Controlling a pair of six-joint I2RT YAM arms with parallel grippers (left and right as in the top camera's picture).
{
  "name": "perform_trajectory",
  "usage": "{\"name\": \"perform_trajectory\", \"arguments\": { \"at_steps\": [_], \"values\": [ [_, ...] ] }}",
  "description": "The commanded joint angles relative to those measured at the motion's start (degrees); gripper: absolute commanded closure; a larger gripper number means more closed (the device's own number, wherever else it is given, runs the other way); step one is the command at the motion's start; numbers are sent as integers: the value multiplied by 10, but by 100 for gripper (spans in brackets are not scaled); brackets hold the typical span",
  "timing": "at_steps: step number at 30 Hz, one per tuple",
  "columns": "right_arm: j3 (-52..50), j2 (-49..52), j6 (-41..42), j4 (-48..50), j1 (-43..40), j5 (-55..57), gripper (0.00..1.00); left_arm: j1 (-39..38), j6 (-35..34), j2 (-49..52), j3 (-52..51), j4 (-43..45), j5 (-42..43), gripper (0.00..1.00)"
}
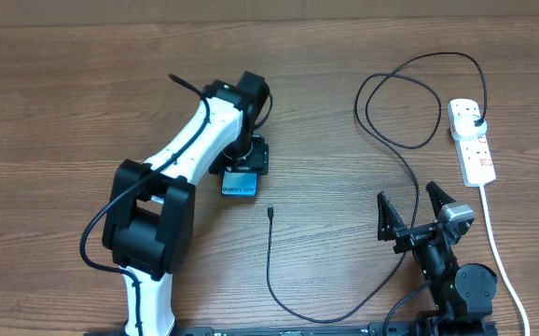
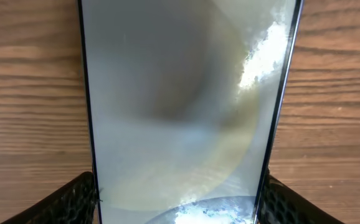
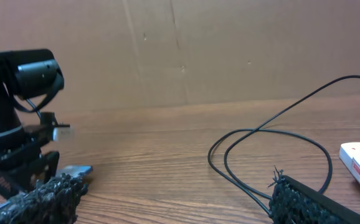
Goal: Plug charger to phone and switch on socket
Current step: 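Tilt the phone upright with the left gripper, port facing down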
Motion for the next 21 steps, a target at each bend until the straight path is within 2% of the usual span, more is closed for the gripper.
{"name": "perform_trajectory", "arguments": {
  "at_steps": [1,9,12,14,21],
  "values": [
    [-6,-5,-1,3,5,5,0,-16,-24,2,-36,18,-5,30],
    [-6,-5,-1,3,5,5,0,-21,-39,2,-117,72,-37,30],
    [-6,-5,-1,3,5,5,0,-21,-39,2,-132,100,-40,21],
    [-6,-5,-1,3,5,5,0,-21,-38,2,-135,116,-40,3],
    [-6,-5,-1,3,5,5,0,-19,-36,3,-135,168,-40,0]
  ]
}}
